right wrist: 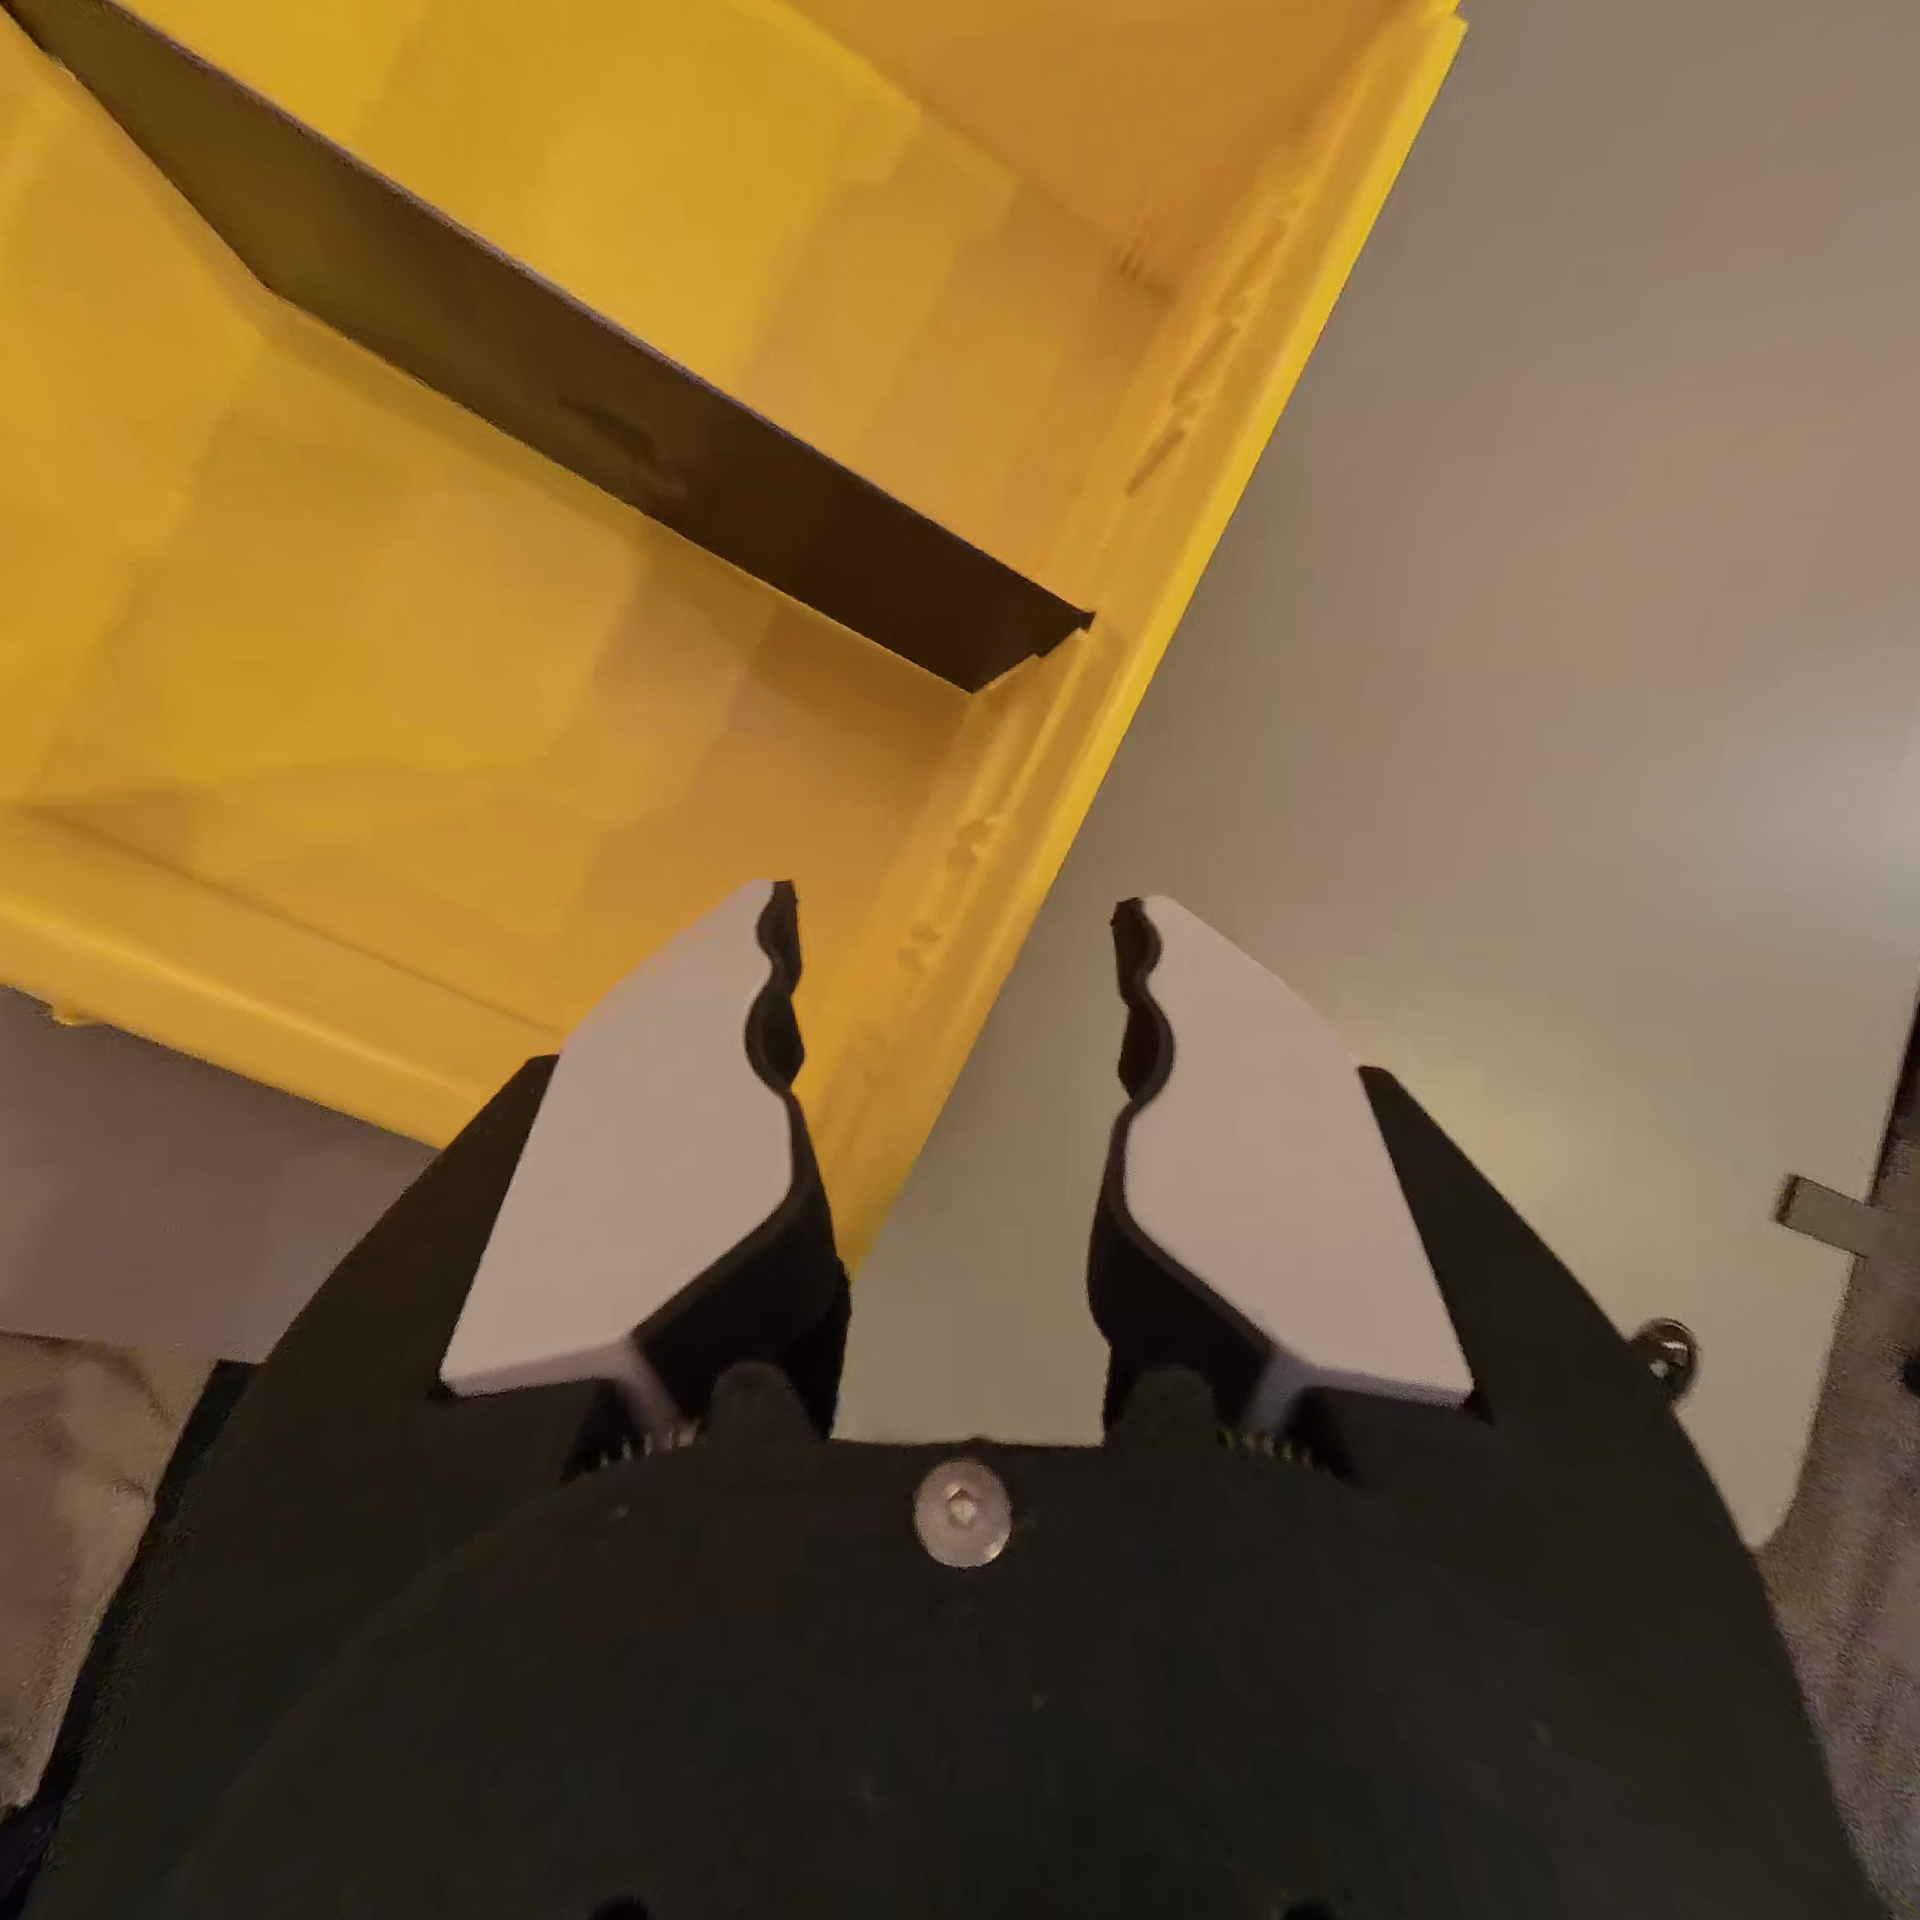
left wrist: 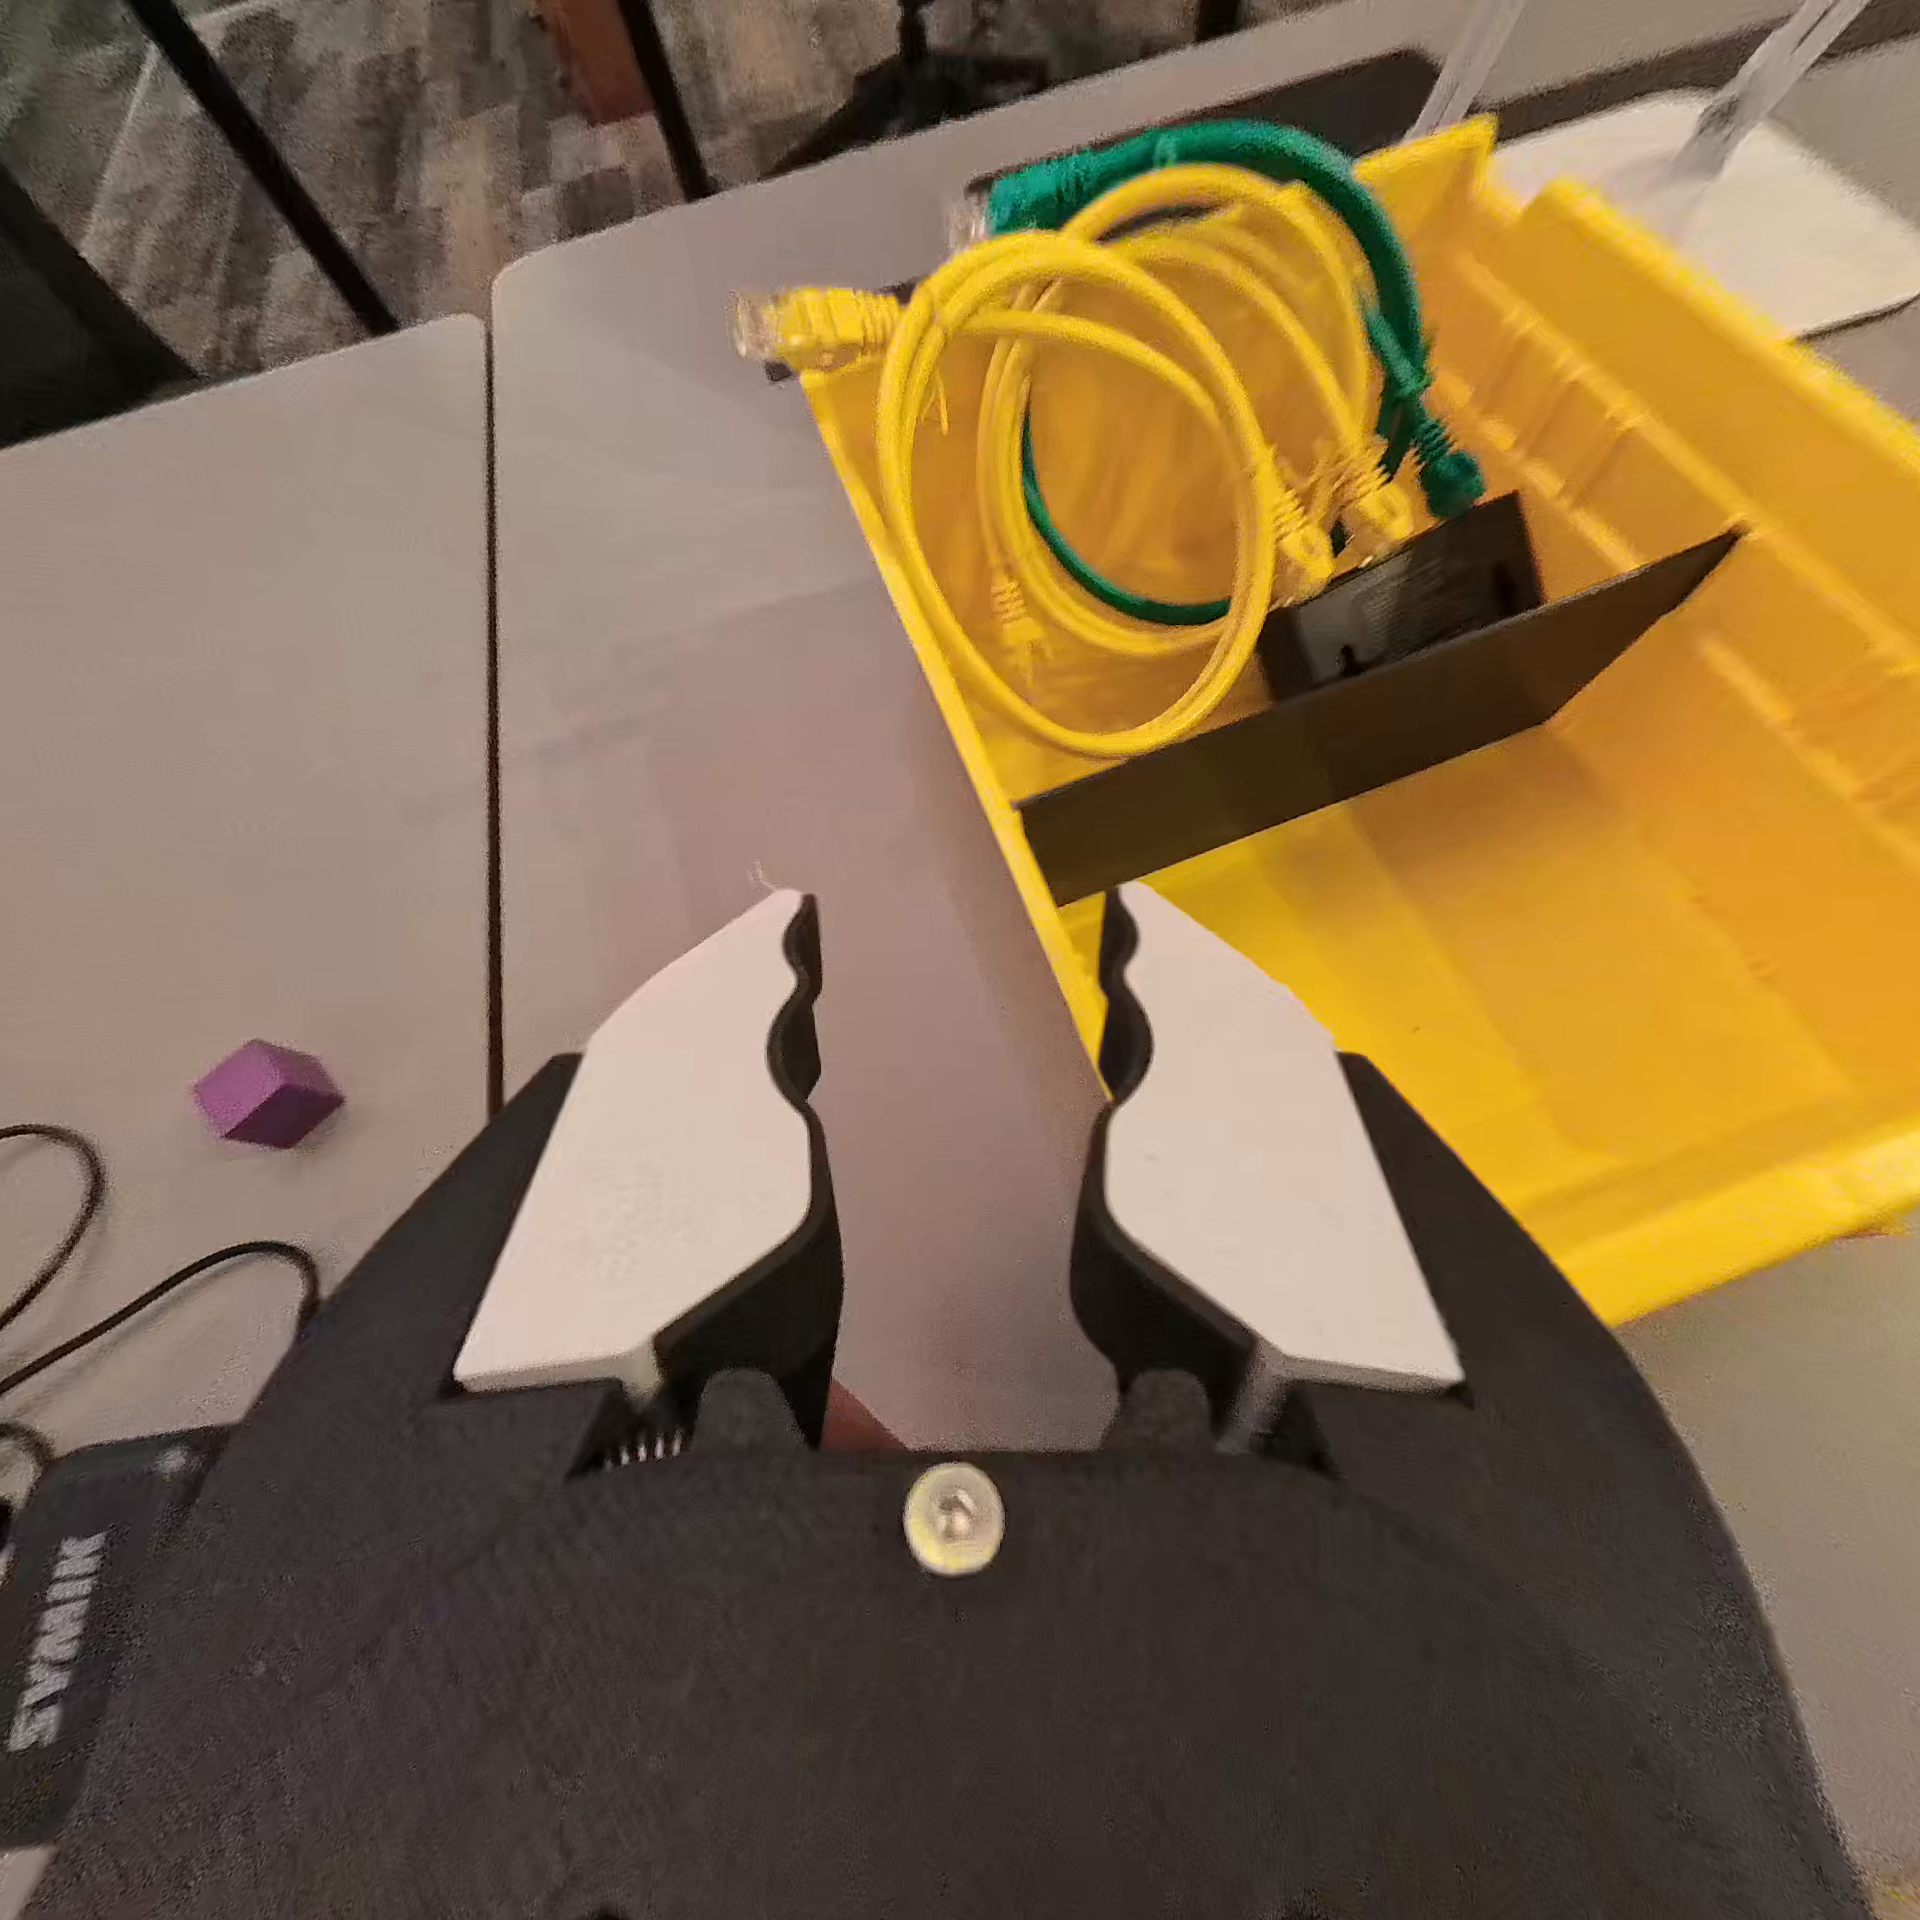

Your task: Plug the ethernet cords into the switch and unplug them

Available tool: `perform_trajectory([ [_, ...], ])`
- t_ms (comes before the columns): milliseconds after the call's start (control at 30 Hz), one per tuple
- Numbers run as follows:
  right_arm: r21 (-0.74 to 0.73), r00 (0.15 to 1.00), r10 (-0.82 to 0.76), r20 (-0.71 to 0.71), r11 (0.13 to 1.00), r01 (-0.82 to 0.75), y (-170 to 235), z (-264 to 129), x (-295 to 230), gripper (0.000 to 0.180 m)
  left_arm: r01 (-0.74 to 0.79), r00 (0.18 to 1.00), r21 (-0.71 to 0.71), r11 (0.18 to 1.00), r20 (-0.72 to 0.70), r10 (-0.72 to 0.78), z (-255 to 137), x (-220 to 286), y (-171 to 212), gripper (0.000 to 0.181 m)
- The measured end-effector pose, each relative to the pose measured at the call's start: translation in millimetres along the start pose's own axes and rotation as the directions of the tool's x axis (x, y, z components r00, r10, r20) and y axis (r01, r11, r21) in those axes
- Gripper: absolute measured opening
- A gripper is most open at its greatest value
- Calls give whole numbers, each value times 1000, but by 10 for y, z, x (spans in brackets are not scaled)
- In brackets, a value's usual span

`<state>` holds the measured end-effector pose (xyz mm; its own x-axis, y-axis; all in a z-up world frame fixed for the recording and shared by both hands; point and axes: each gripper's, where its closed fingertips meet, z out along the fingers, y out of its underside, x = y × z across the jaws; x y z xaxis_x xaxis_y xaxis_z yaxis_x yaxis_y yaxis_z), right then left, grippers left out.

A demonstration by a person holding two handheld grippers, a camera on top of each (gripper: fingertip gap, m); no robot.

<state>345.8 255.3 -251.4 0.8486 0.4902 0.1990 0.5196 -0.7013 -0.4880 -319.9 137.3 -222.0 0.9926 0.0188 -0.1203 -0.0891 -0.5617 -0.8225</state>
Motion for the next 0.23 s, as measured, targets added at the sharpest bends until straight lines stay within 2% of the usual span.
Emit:
perform_trajectory([
  [67, -19, 1000, 10, 4, 1000, -10, 35, 29, -17, 59, 42, 999, 55, 998, -32, -40, -72, 13, -82, 54],
  [167, -78, 1000, -30, 6, 997, 30, 132, 109, -77, 53, 171, 966, 31, 985, -200, -161, -79, 189, -68, 60],
  [233, -101, 999, -45, 8, 994, 46, 170, 163, -100, 47, 114, 975, -19, 993, -188, -116, 9, 244, 42, 63],
])
